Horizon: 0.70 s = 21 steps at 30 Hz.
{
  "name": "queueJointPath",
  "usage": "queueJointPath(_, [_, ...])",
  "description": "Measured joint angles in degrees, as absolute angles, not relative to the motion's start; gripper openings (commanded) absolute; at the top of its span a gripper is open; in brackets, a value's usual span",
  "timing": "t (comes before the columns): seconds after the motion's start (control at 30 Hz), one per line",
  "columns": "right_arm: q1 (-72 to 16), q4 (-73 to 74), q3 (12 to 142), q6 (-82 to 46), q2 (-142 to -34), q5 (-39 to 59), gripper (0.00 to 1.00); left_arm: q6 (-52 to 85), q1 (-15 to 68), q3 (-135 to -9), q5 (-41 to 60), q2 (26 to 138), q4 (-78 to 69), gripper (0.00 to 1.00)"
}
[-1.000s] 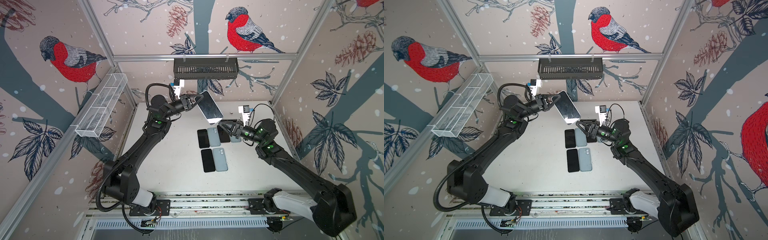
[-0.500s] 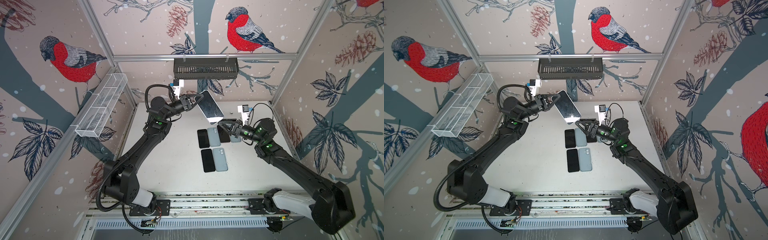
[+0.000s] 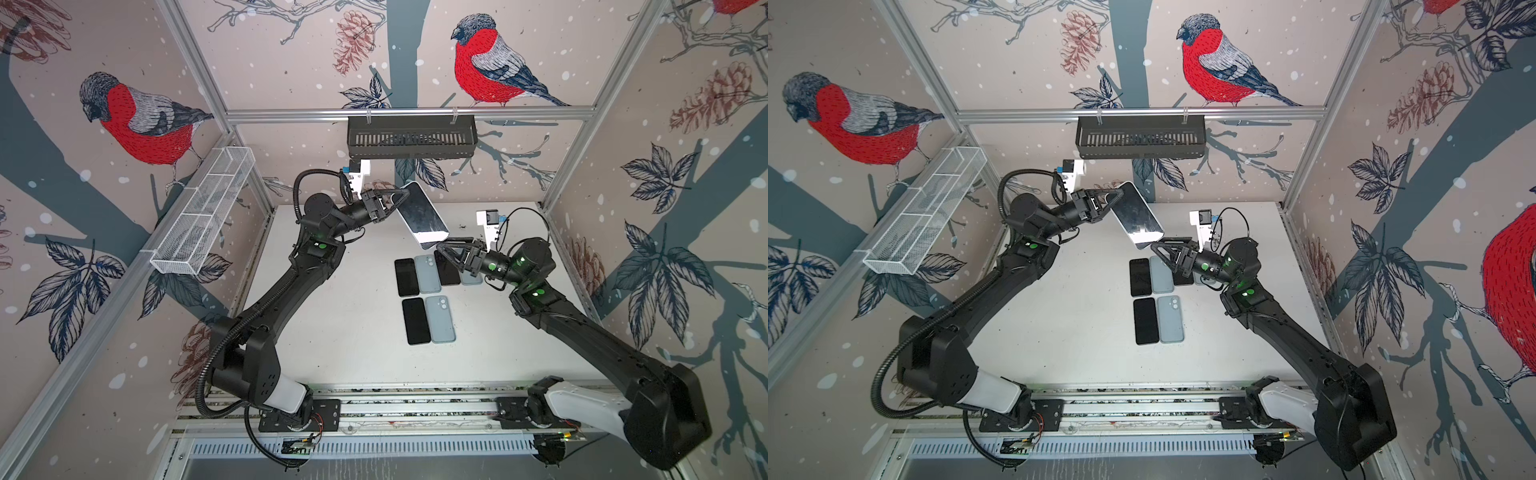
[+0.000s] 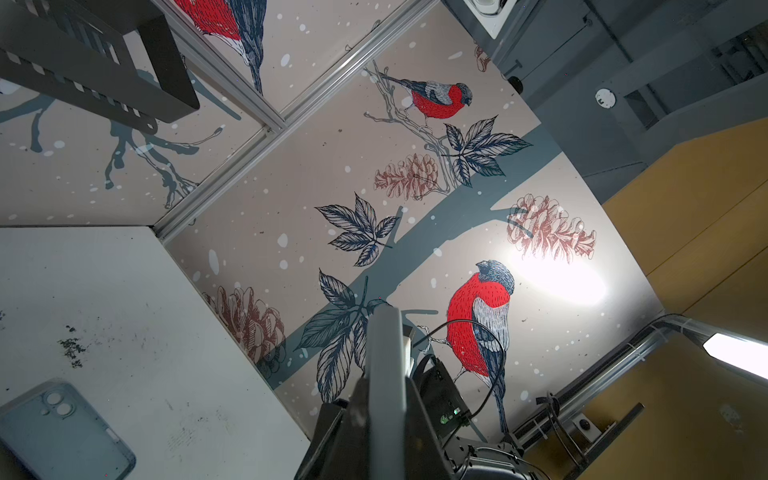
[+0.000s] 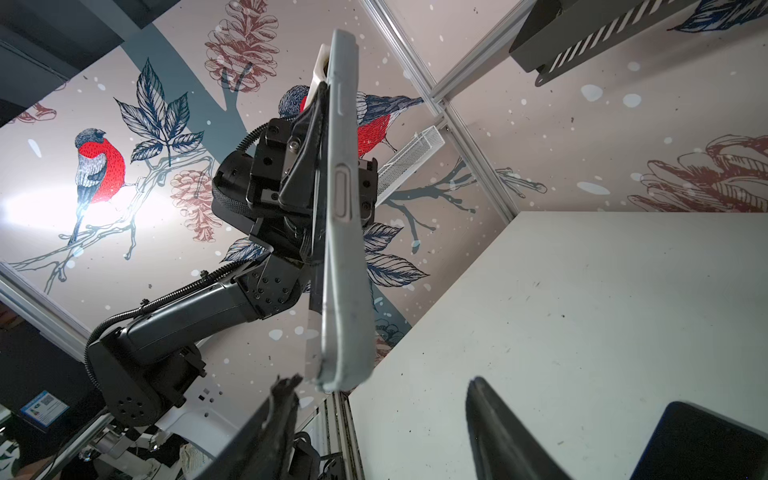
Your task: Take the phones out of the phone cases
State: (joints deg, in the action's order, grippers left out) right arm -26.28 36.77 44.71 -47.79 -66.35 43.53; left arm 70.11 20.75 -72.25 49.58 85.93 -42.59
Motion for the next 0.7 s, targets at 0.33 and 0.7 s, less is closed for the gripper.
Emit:
queueJointPath(0.33, [-26.2, 38.15, 44.42, -47.77, -67.55, 43.68, 0.66, 70.94, 20.8, -72.25, 49.52, 85.97, -44.64, 0.0])
queueJointPath(0.7, [-24.69, 40.25, 45.47, -47.72, -70.35, 45.91, 0.66, 71.96, 22.55, -72.38, 46.87, 87.11, -47.75, 0.0])
